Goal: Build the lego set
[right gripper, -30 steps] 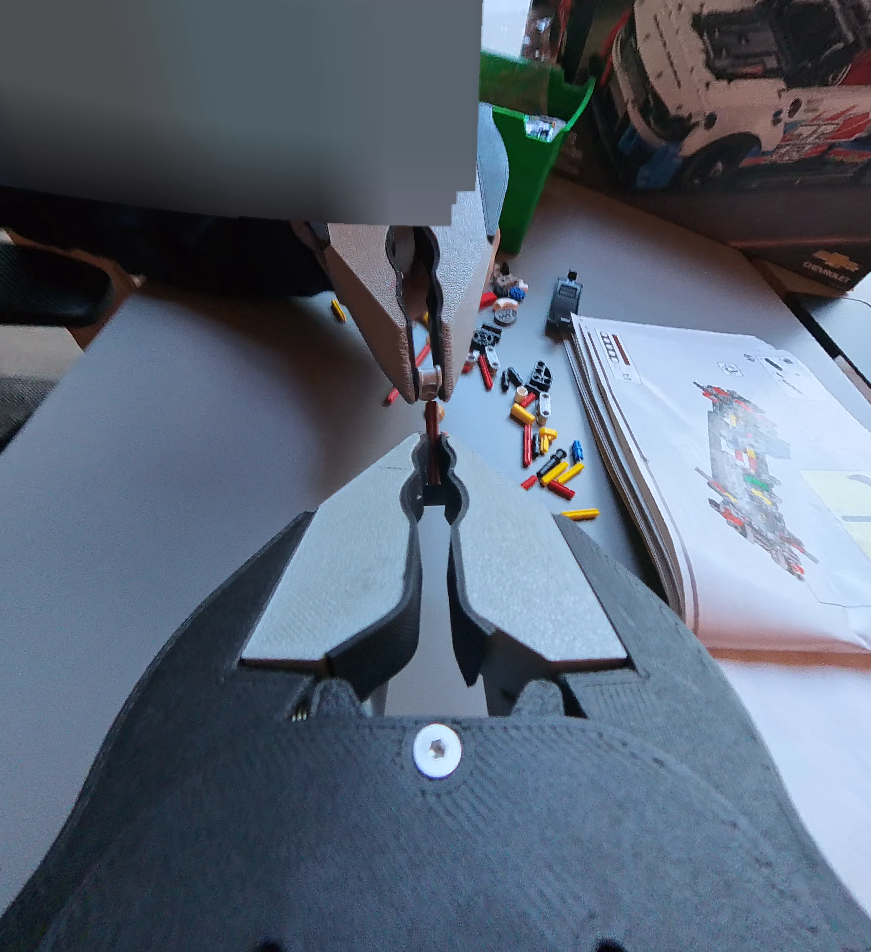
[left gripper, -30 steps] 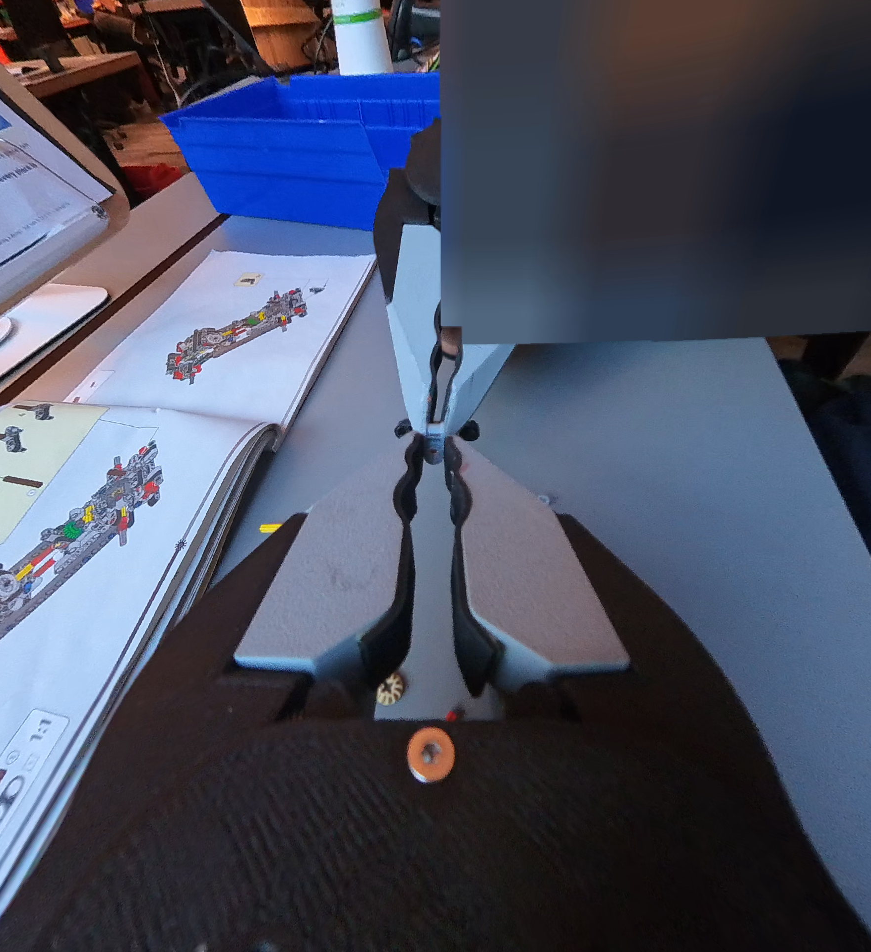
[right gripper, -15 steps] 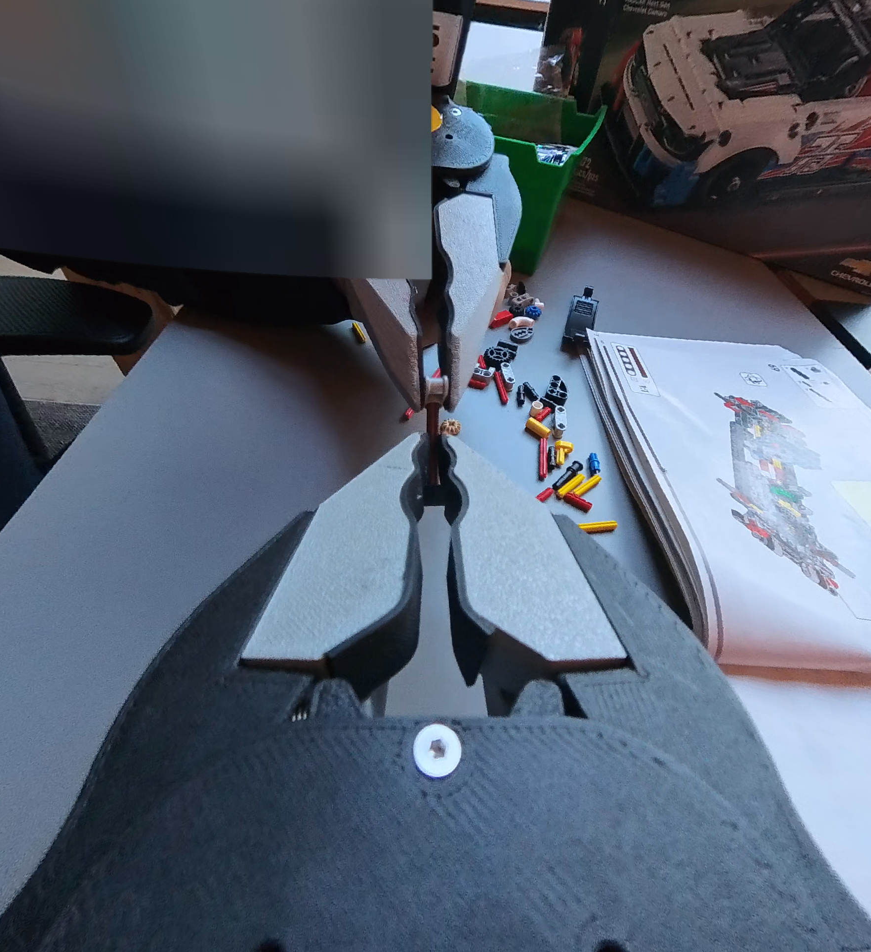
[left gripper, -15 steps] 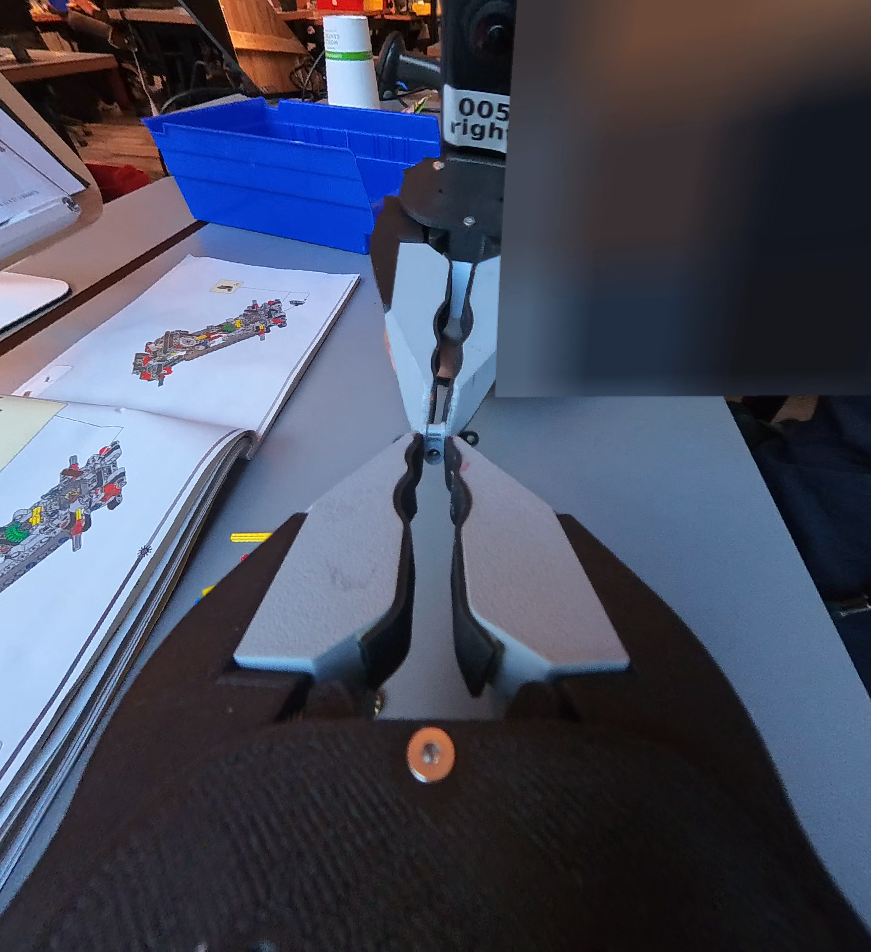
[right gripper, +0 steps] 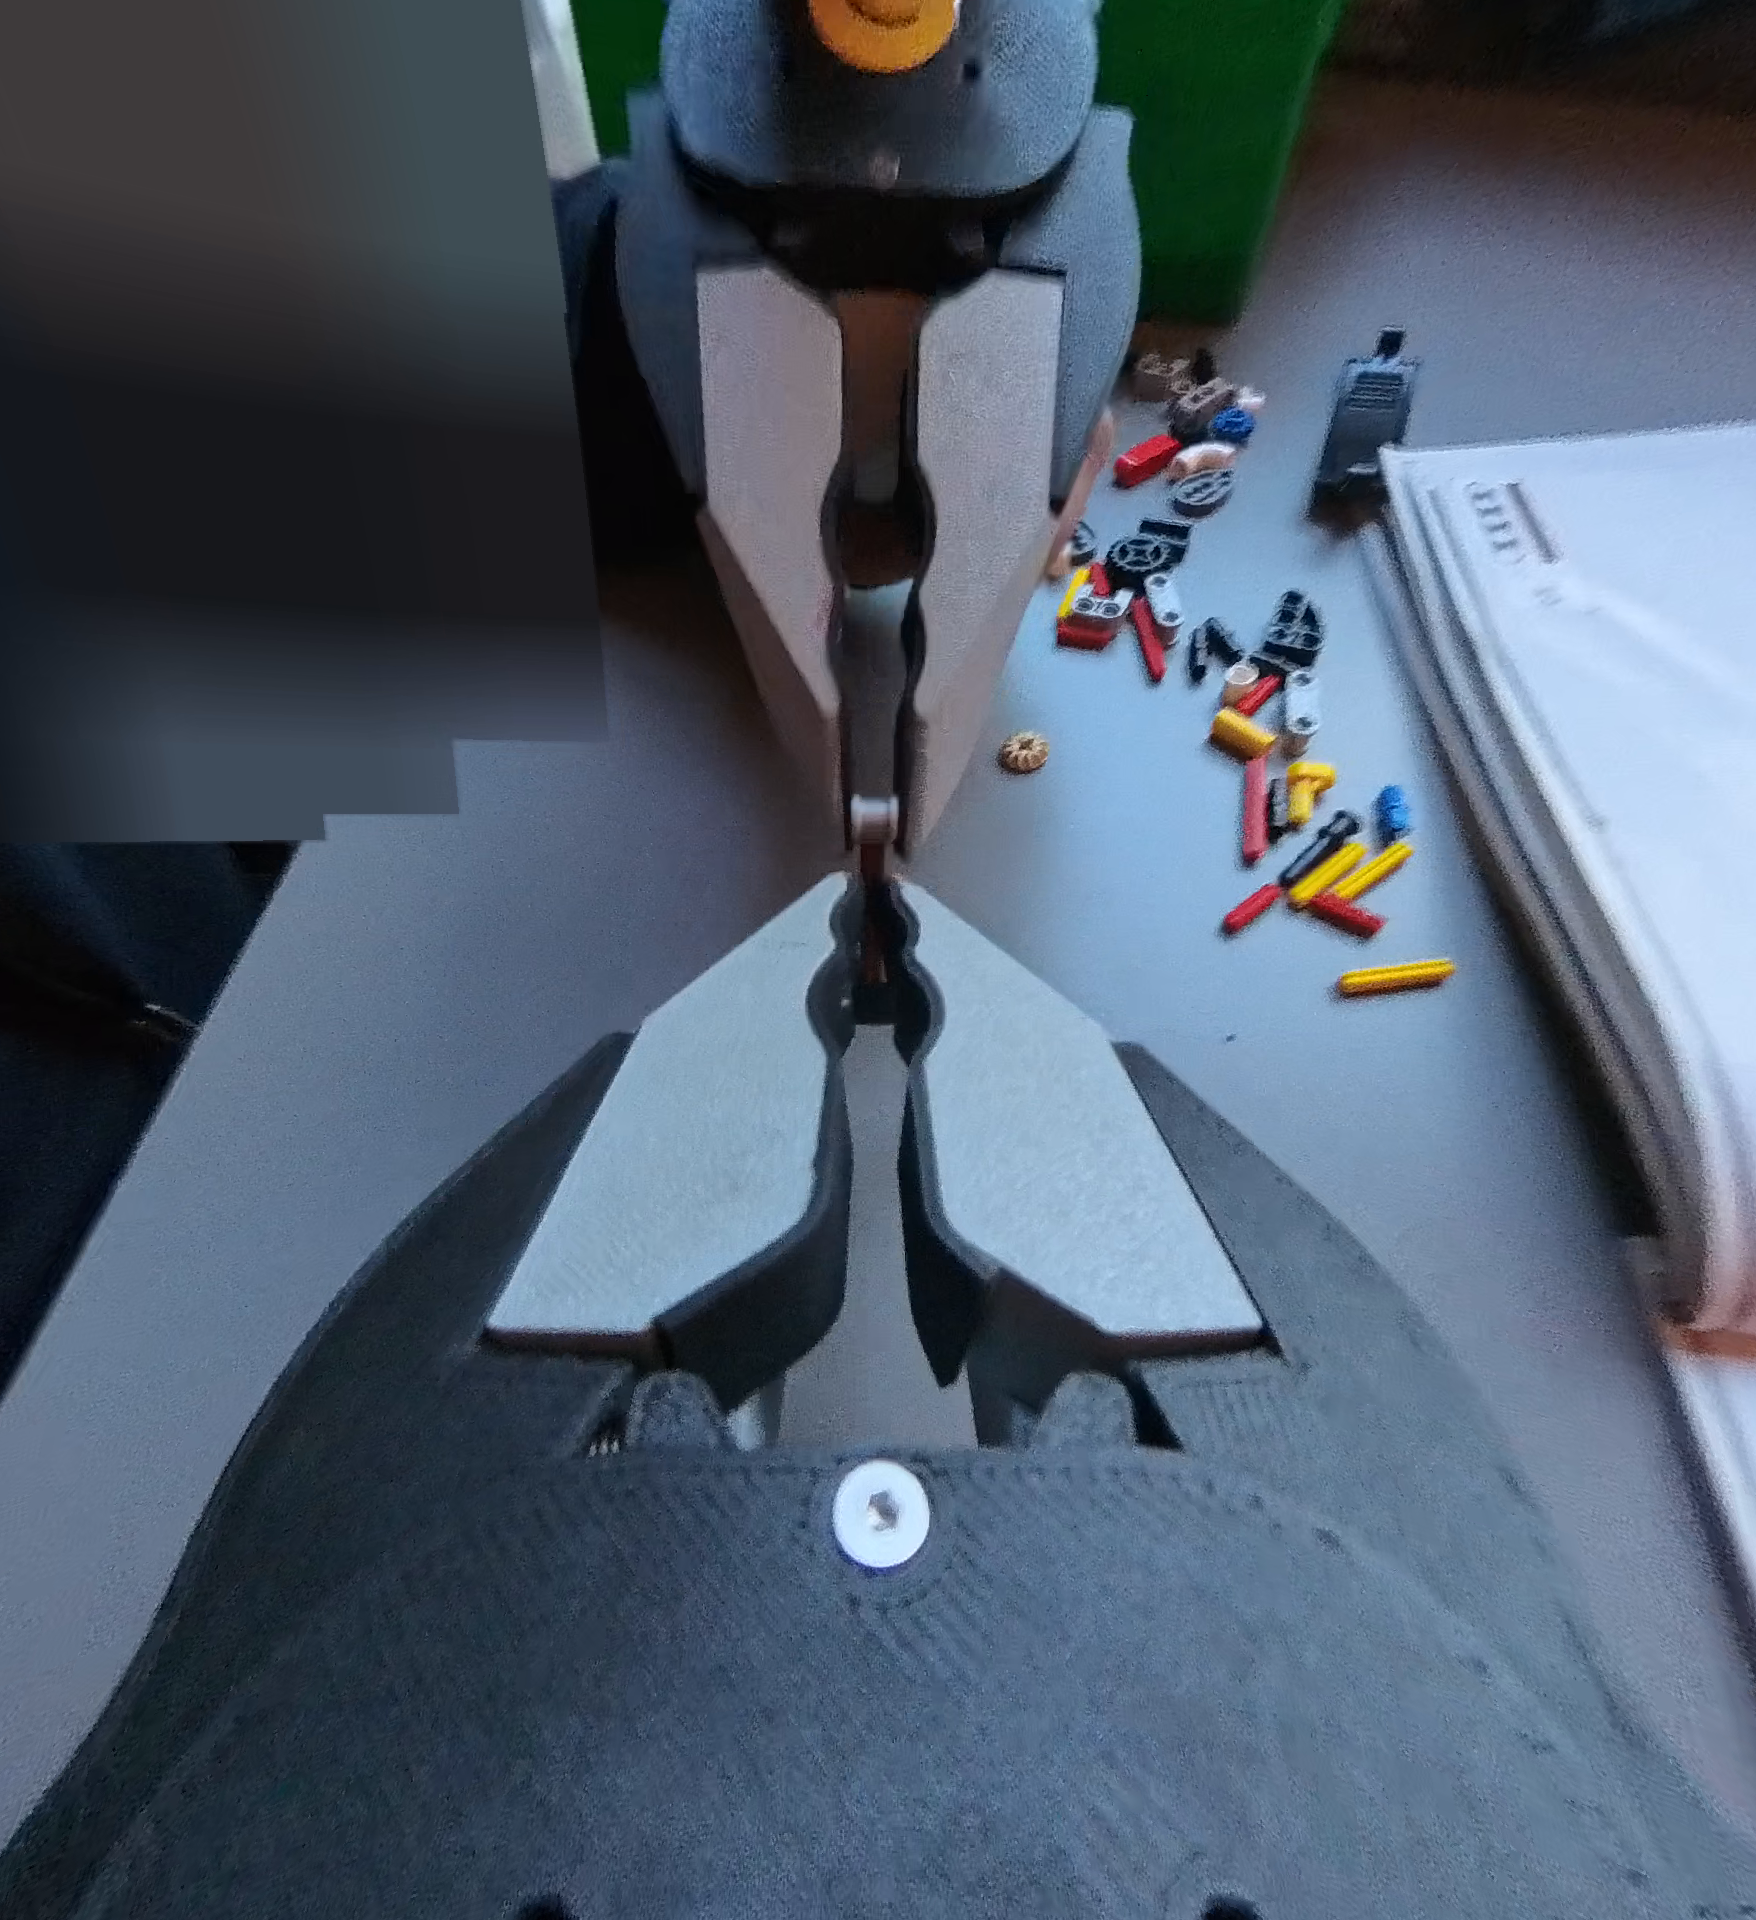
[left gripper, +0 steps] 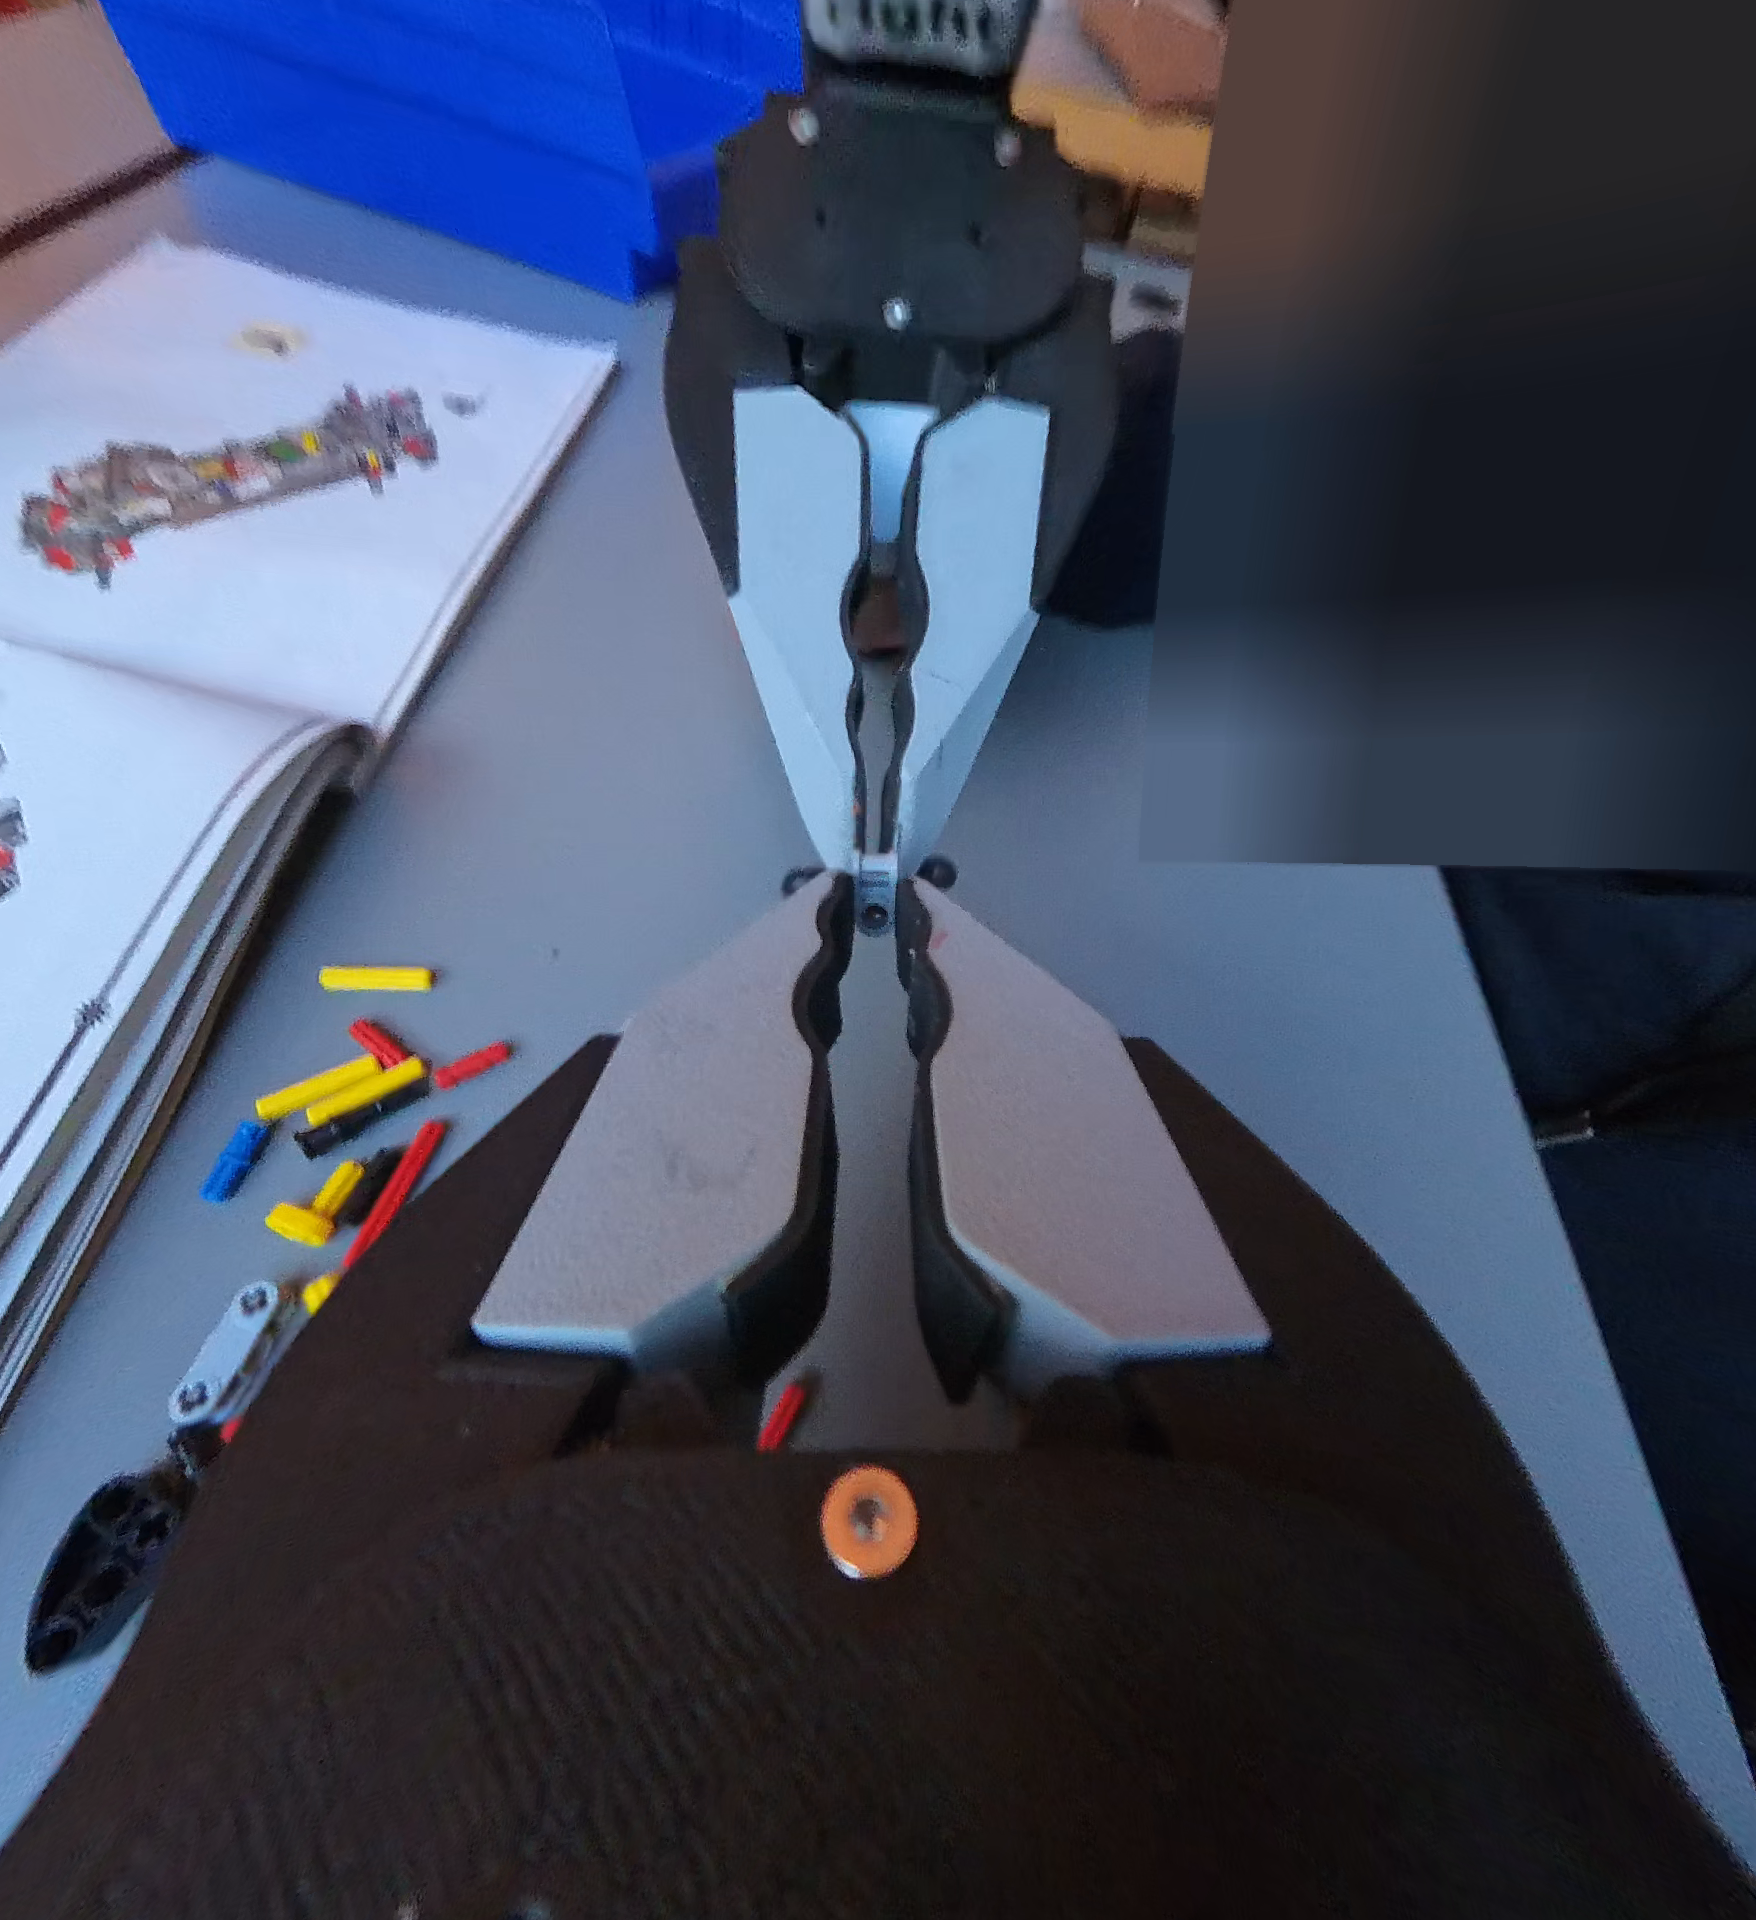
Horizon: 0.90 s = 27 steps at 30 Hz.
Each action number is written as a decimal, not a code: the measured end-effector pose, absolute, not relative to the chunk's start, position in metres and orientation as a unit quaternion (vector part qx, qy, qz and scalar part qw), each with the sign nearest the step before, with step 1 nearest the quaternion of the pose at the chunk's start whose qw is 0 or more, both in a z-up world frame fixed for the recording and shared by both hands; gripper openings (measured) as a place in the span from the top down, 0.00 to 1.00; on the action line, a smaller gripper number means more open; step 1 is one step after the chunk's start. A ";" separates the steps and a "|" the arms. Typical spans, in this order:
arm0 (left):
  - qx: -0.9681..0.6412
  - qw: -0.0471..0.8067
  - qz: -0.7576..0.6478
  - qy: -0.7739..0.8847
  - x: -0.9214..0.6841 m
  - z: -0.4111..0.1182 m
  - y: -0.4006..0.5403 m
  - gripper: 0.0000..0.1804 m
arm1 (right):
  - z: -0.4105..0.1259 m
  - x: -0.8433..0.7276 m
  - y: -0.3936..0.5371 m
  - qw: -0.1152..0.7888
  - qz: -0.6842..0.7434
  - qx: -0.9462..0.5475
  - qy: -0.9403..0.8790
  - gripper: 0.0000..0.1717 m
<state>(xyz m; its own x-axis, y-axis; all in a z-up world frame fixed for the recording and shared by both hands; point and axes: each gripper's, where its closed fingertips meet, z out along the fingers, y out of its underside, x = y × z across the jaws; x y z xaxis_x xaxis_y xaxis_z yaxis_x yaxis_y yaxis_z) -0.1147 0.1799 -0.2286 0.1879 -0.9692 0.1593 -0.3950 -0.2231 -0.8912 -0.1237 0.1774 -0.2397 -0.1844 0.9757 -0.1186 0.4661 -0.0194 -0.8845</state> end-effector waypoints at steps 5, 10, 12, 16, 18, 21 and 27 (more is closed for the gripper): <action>-0.709 0.322 -0.345 0.524 -0.117 -0.256 0.178 0.97 | -0.262 -0.127 0.177 0.242 0.425 -0.600 -0.633 1.00; -0.713 0.318 -0.367 0.507 -0.114 -0.258 0.181 0.97 | -0.263 -0.126 0.179 0.242 0.418 -0.602 -0.636 1.00; -0.712 0.323 -0.371 0.501 -0.113 -0.255 0.182 0.96 | -0.259 -0.126 0.179 0.251 0.431 -0.592 -0.633 1.00; -0.707 0.322 -0.338 0.531 -0.117 -0.259 0.180 0.91 | -0.253 -0.127 0.178 0.263 0.444 -0.580 -0.630 1.00; -0.701 0.324 -0.341 0.536 -0.117 -0.256 0.178 0.89 | -0.252 -0.127 0.177 0.265 0.443 -0.578 -0.632 1.00; -0.702 0.332 -0.336 0.533 -0.123 -0.251 0.181 0.89 | -0.252 -0.127 0.177 0.267 0.445 -0.578 -0.630 1.00; -0.692 0.347 -0.359 0.521 -0.124 -0.238 0.182 0.98 | -0.250 -0.127 0.178 0.267 0.450 -0.577 -0.627 1.00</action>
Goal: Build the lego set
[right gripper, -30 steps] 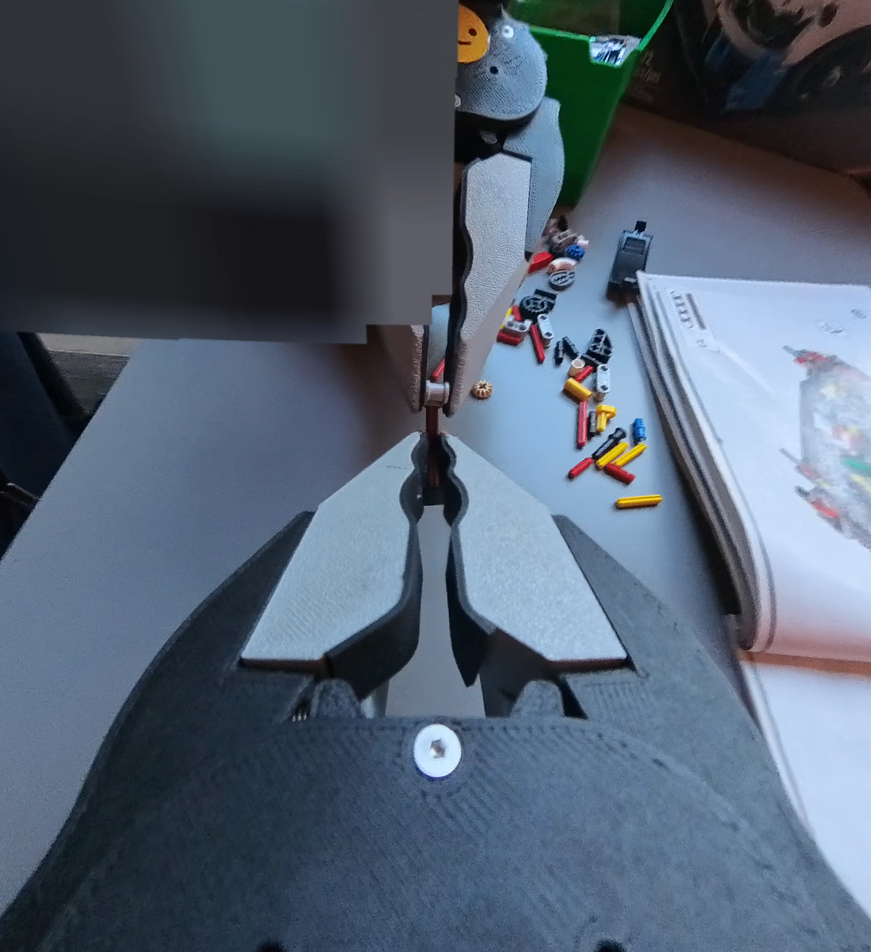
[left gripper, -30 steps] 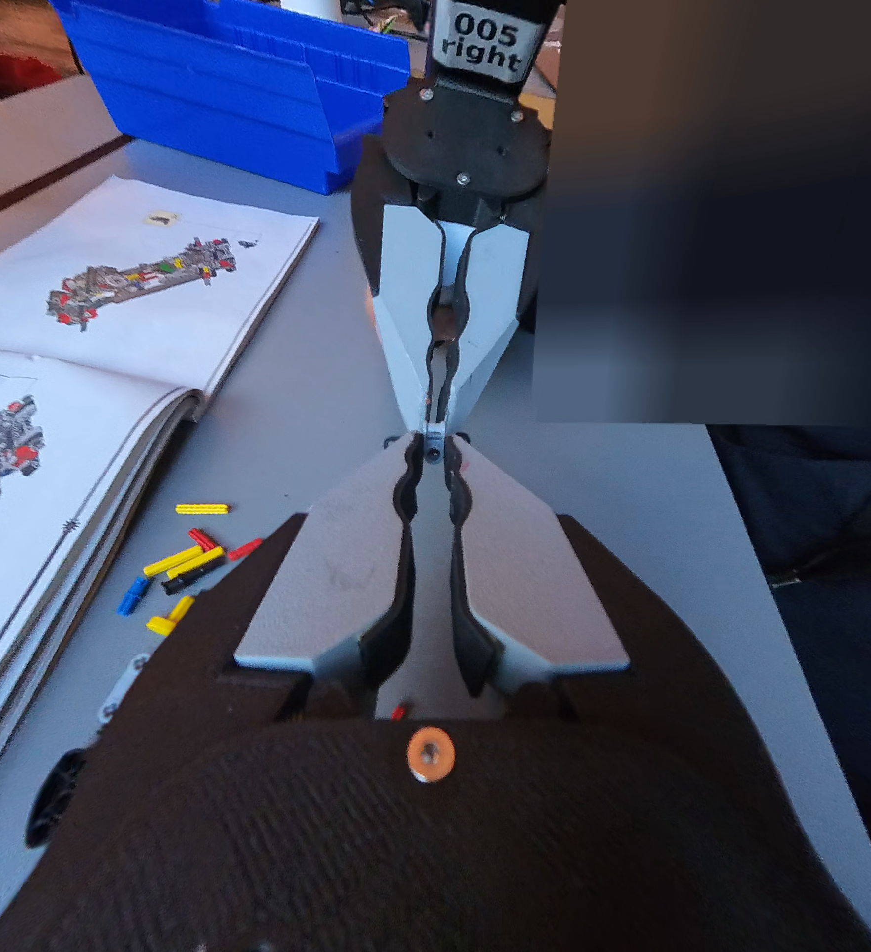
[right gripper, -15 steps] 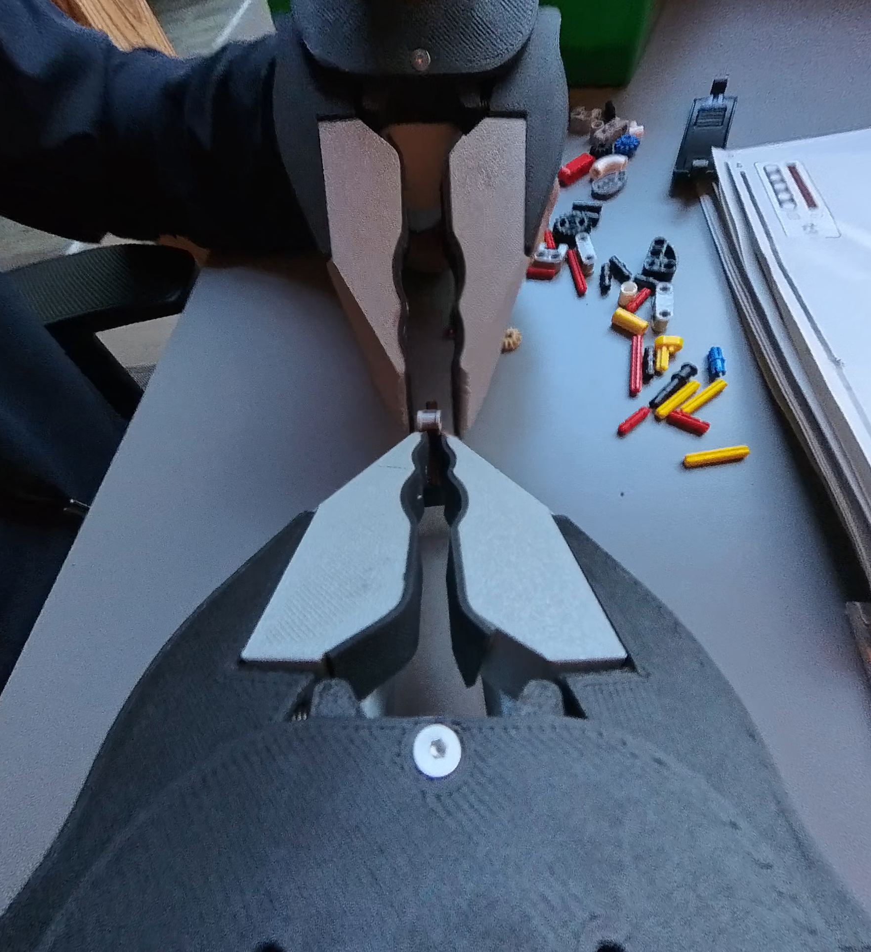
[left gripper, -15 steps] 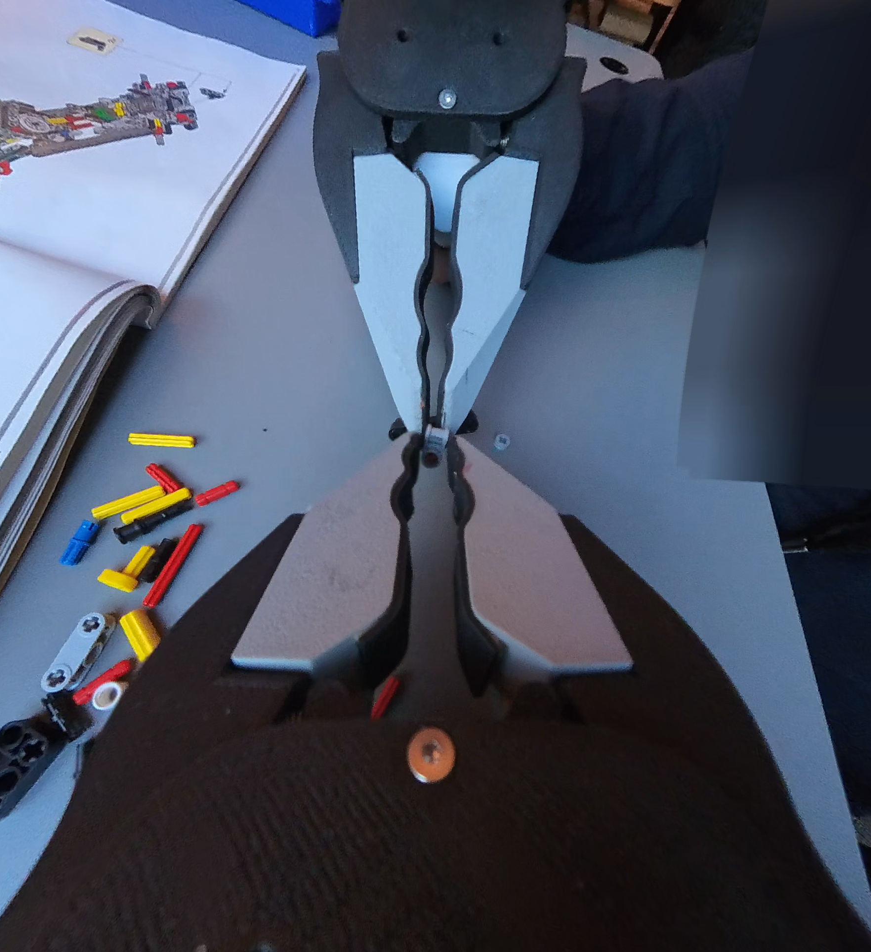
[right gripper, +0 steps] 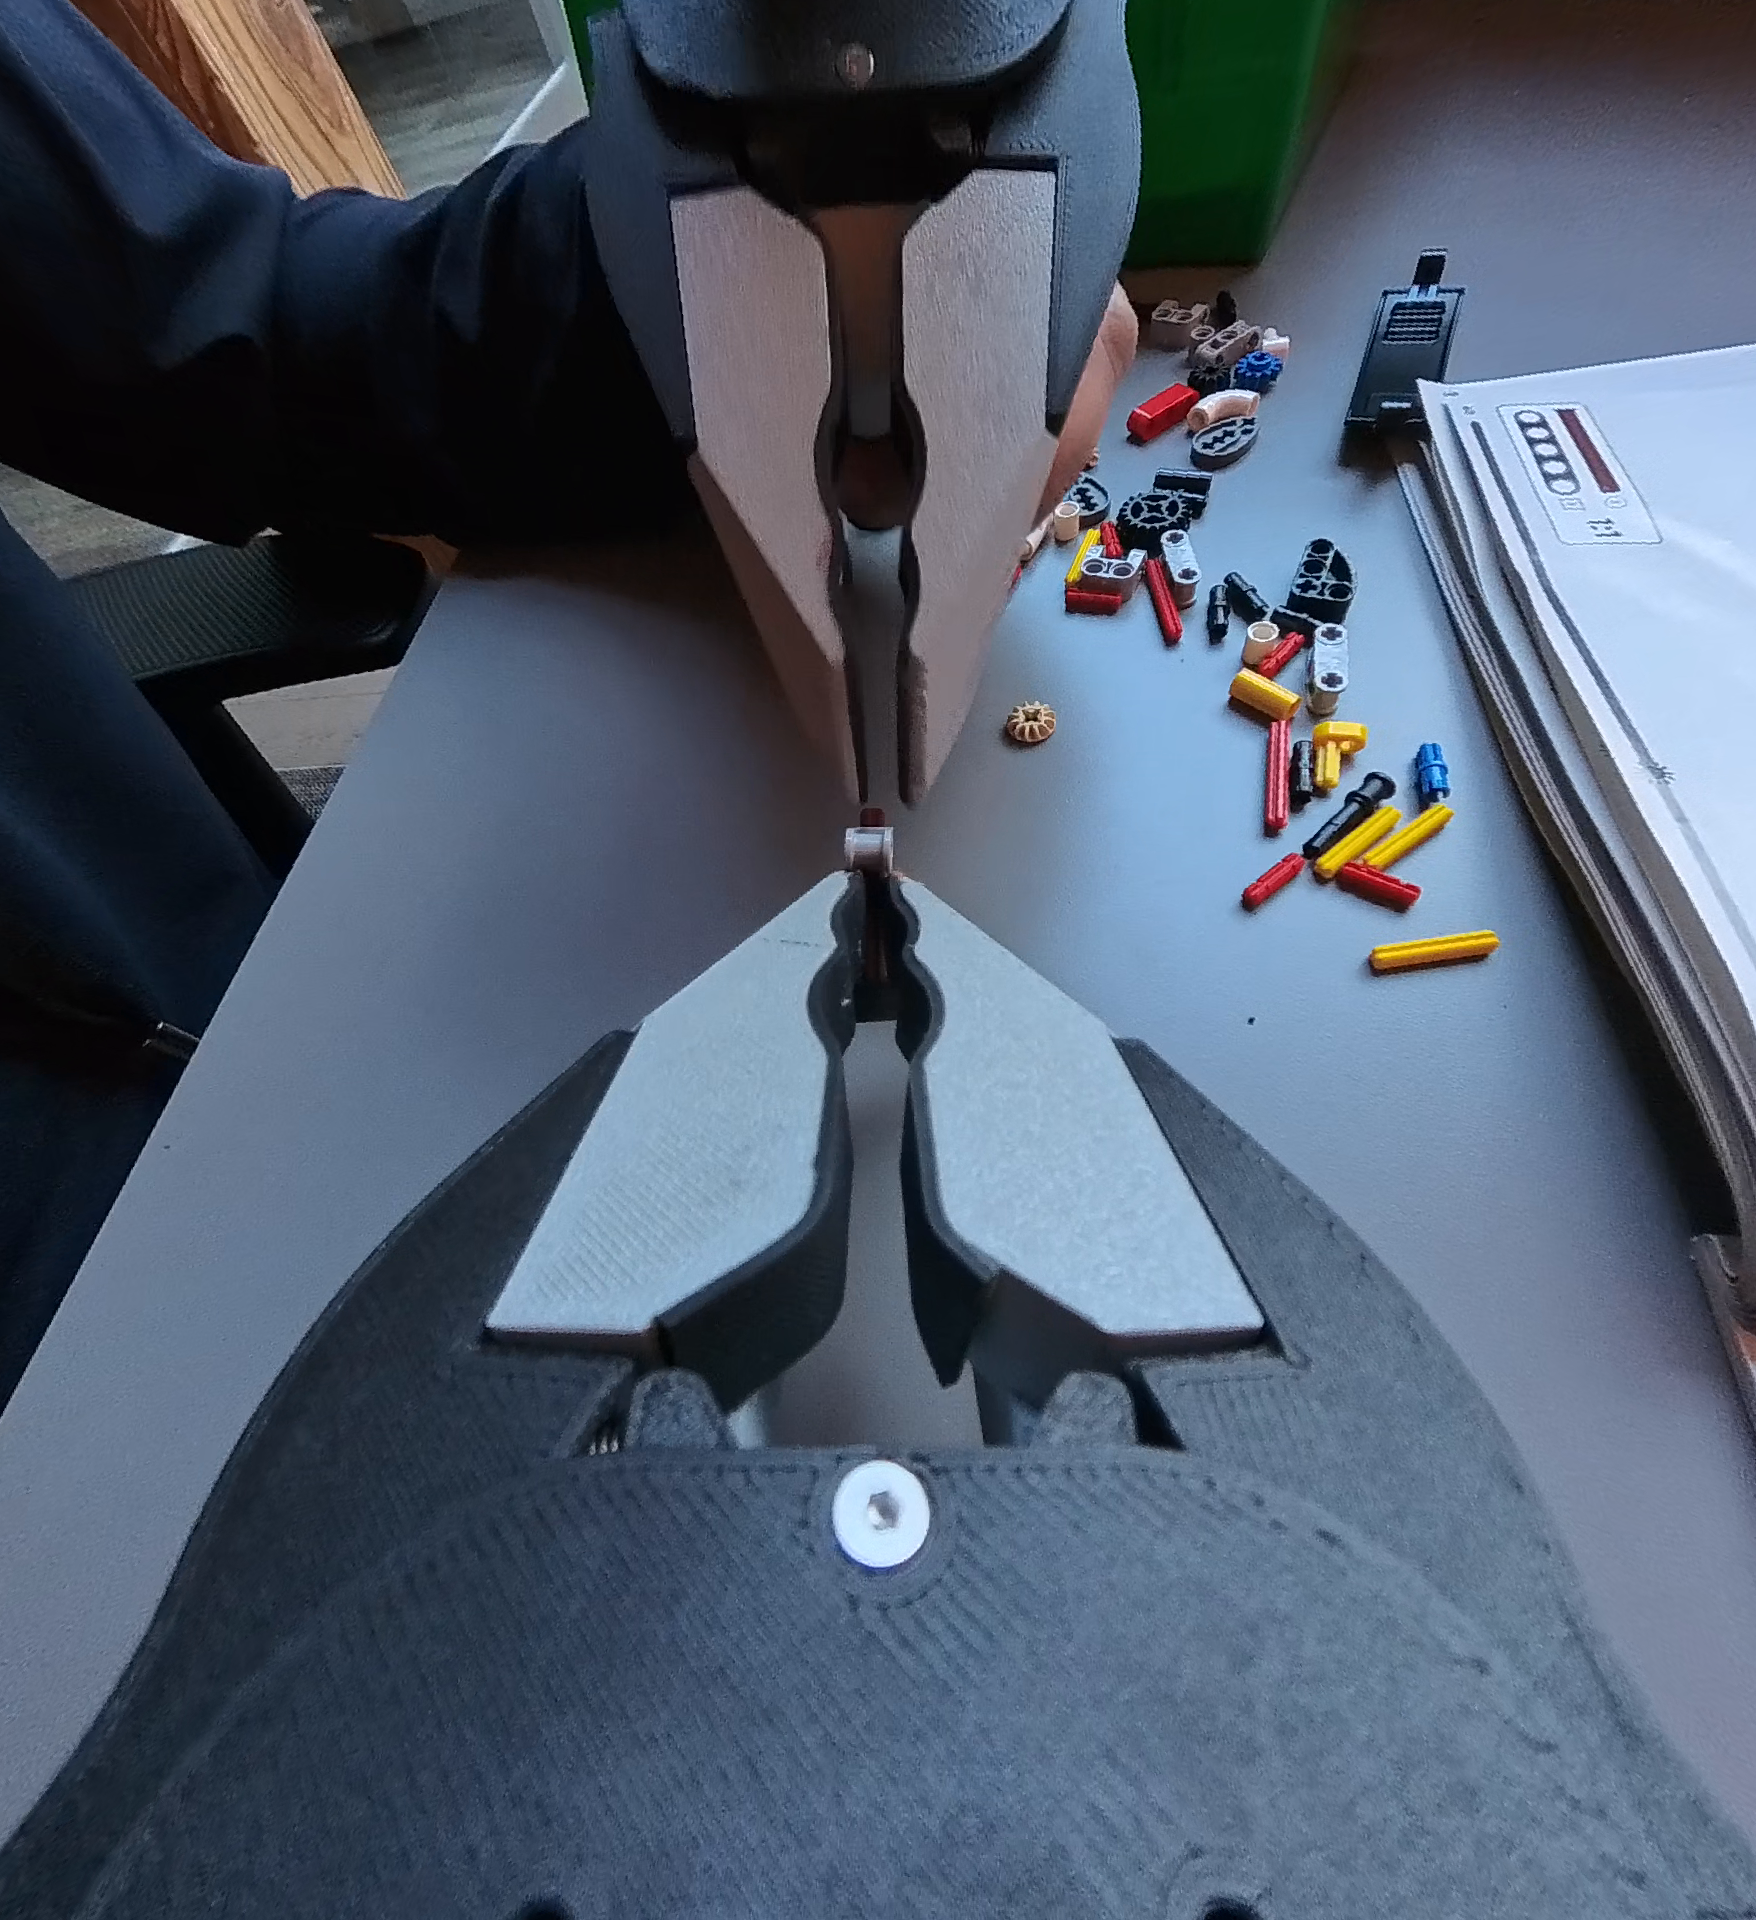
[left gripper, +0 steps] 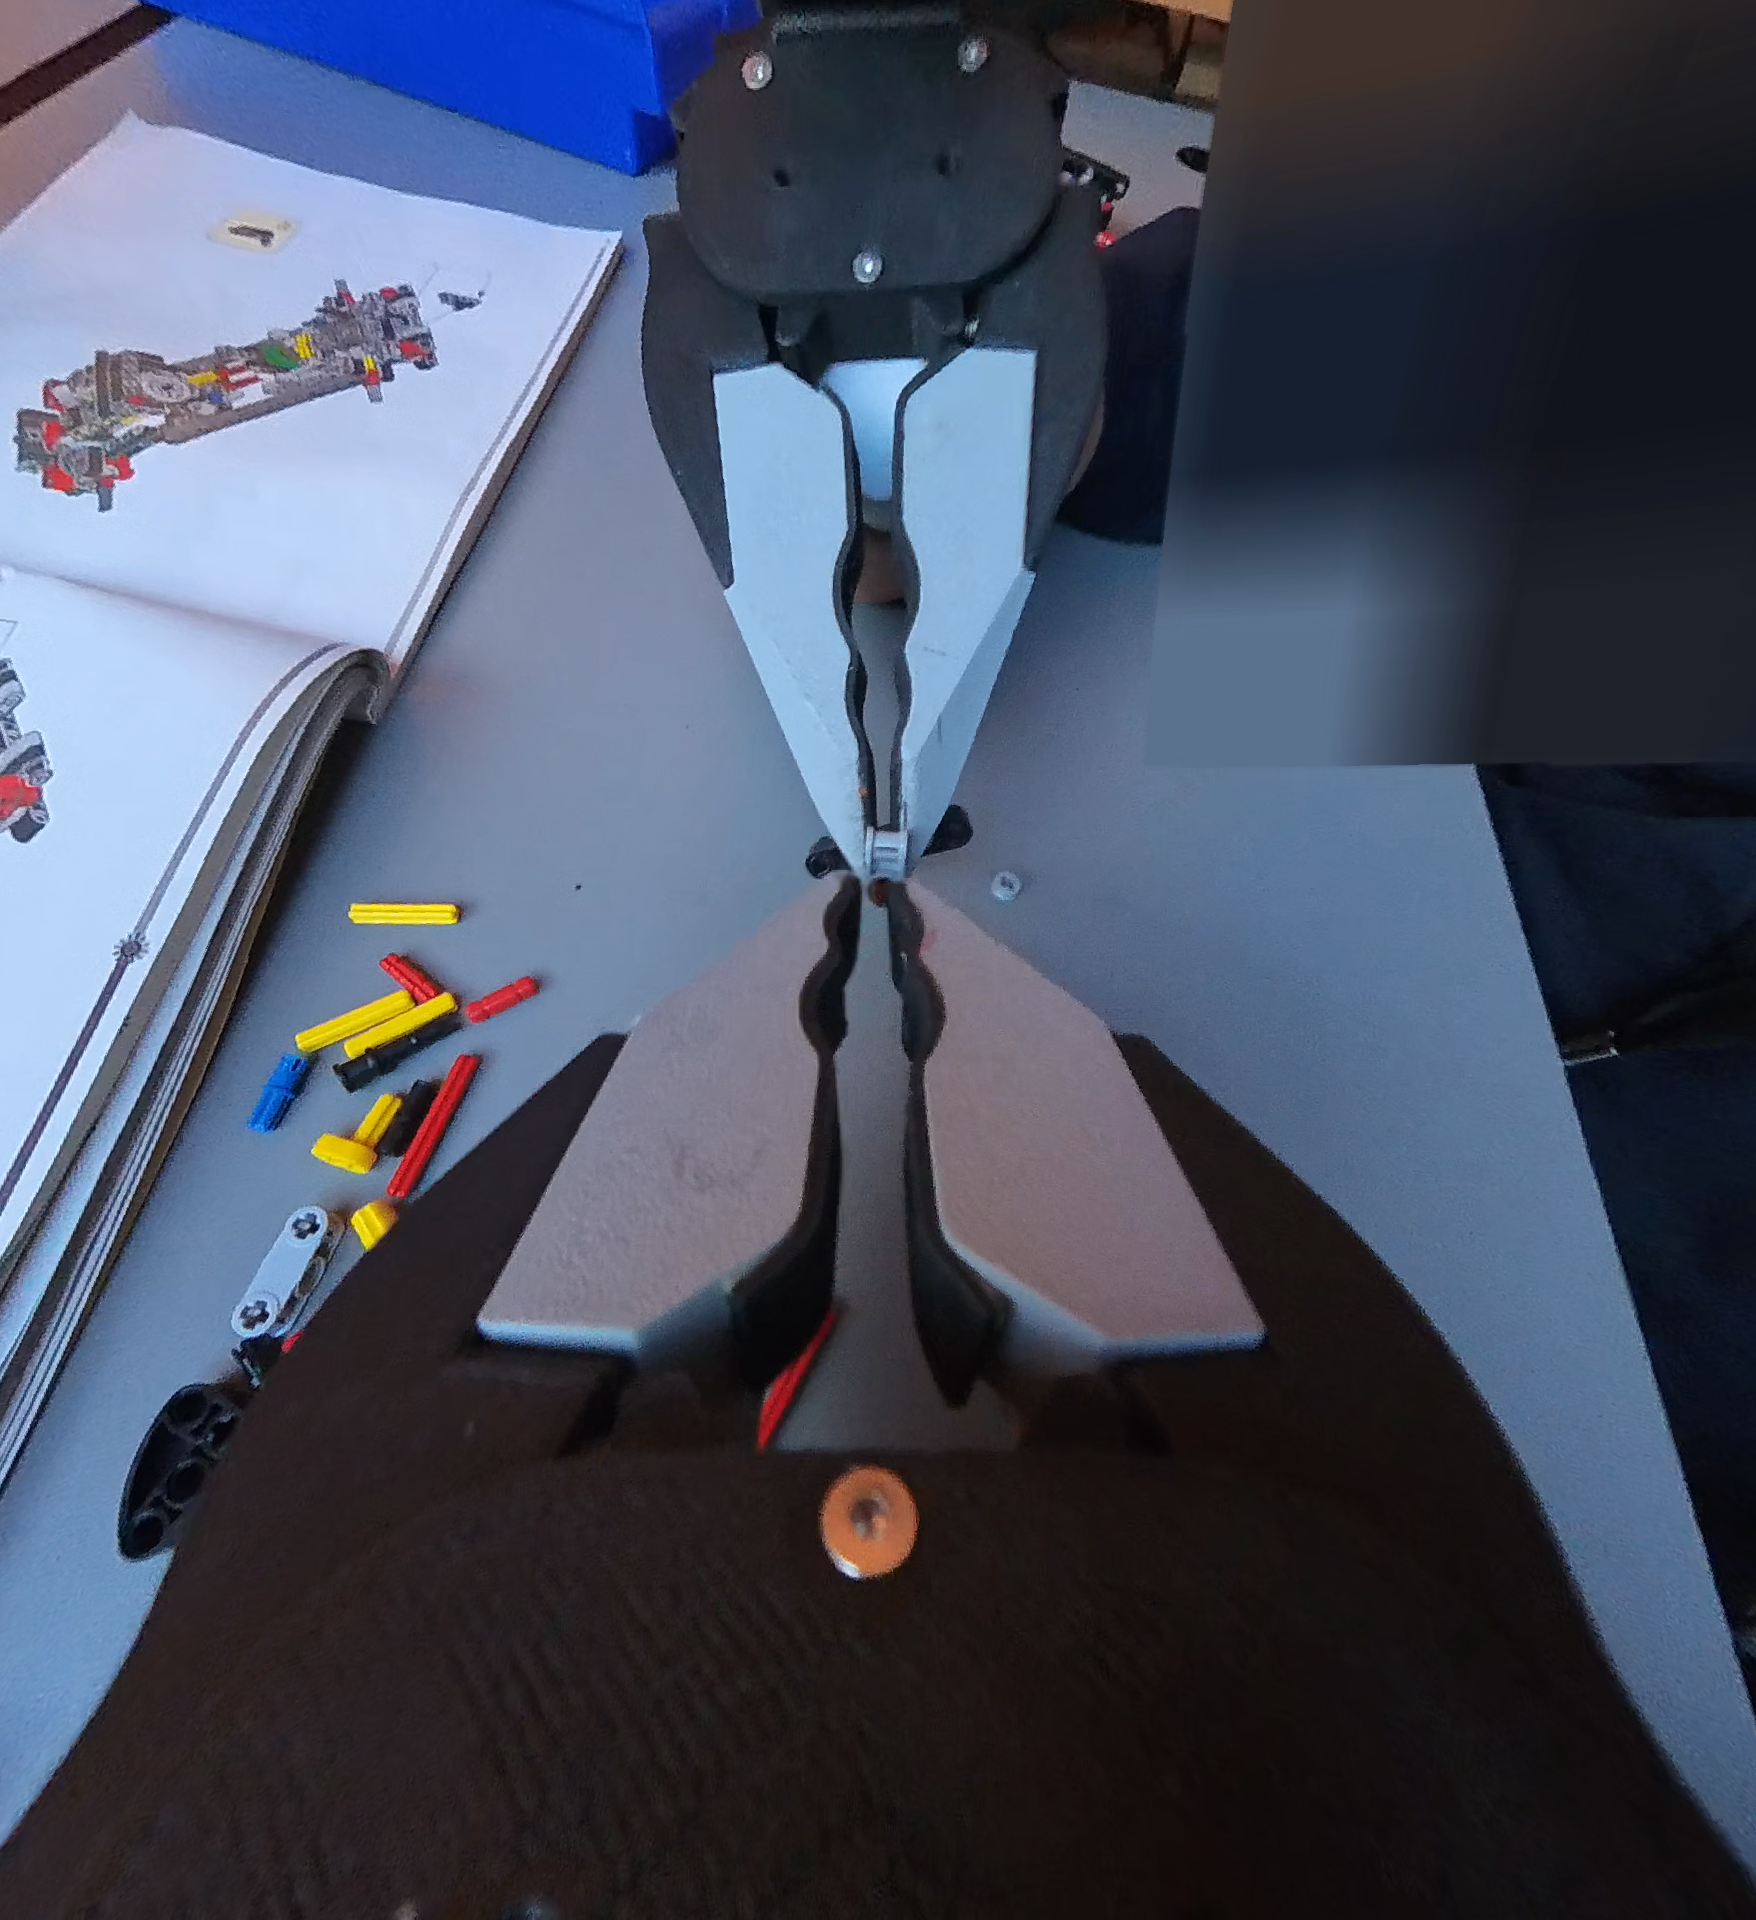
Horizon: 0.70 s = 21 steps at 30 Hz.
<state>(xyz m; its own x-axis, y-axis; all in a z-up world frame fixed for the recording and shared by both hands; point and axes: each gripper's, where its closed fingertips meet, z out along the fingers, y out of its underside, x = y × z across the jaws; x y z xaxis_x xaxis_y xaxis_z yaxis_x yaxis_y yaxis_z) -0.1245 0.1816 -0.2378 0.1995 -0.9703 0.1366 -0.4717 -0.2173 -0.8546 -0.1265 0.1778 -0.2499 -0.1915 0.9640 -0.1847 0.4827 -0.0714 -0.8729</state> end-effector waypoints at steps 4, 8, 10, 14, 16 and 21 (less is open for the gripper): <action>-0.693 0.339 -0.357 0.528 -0.121 -0.243 0.179 0.98 | -0.250 -0.126 0.178 0.266 0.450 -0.577 -0.627 1.00; -0.693 0.337 -0.357 0.528 -0.121 -0.244 0.179 0.99 | -0.251 -0.126 0.177 0.266 0.446 -0.577 -0.631 1.00; -0.695 0.336 -0.360 0.525 -0.121 -0.245 0.179 0.99 | -0.252 -0.126 0.177 0.263 0.444 -0.579 -0.631 1.00; -0.698 0.332 -0.362 0.522 -0.120 -0.247 0.180 0.99 | -0.254 -0.126 0.177 0.260 0.439 -0.582 -0.633 1.00; -0.699 0.331 -0.363 0.521 -0.120 -0.248 0.180 0.99 | -0.255 -0.126 0.177 0.260 0.439 -0.584 -0.632 1.00; -0.694 0.341 -0.359 0.522 -0.121 -0.244 0.181 0.99 | -0.251 -0.127 0.179 0.264 0.451 -0.589 -0.616 1.00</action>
